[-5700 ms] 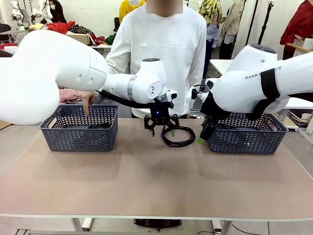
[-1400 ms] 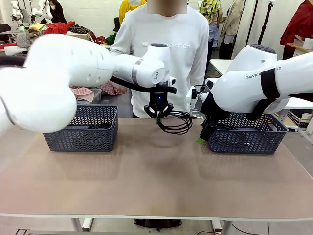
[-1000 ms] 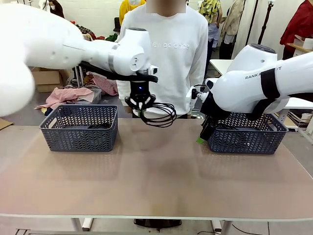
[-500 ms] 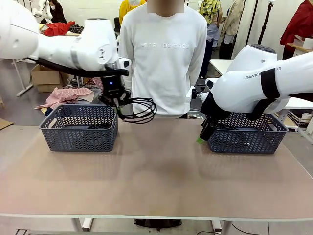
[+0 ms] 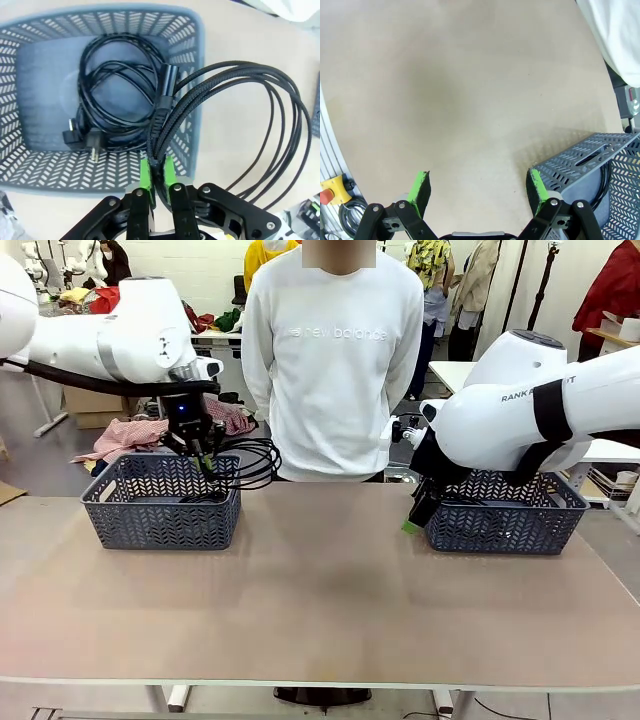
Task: Organize the cables according to human instructions.
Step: Pick up a bundle of cables and place it in the basket indicated by the human.
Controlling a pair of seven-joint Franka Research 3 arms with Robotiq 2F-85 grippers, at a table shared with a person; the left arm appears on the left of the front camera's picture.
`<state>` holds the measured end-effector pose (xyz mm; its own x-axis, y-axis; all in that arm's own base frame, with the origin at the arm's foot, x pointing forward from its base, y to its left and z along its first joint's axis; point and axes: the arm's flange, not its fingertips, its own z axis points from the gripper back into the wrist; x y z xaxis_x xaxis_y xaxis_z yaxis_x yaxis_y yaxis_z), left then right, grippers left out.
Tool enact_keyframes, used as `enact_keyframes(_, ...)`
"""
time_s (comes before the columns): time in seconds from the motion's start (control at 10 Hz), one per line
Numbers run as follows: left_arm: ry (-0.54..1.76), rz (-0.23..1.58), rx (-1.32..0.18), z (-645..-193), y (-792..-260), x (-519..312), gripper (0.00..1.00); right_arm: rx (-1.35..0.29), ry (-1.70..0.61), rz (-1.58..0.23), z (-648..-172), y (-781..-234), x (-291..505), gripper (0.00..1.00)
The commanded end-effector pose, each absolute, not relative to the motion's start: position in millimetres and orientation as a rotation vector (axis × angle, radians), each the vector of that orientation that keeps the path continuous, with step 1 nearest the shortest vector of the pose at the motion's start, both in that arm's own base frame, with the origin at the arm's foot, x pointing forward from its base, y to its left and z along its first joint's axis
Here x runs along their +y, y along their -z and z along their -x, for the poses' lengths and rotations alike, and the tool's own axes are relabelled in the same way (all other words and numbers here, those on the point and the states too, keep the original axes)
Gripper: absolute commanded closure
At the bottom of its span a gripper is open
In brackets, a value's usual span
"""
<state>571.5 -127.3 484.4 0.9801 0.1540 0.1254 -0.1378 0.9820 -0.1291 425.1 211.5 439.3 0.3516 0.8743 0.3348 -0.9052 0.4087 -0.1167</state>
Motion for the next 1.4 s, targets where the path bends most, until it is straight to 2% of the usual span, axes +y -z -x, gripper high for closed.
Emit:
enact_keyframes(0.0,-0.157,0.170,-0.132,-568,-481,-105,1.00,-0.377,-1.150,-0.088,-425,-440,211,0.00)
enact_keyframes(0.7,-0.229,0.193,-0.148,-567,-472,-23,1.00,-0.377,-1.150,-0.088,-425,-440,211,0.00)
enact_keyframes(1.3,-0.282,0.184,-0.163,-588,-457,-5,1.00,-0.377,-1.150,-0.088,-425,-440,211,0.00)
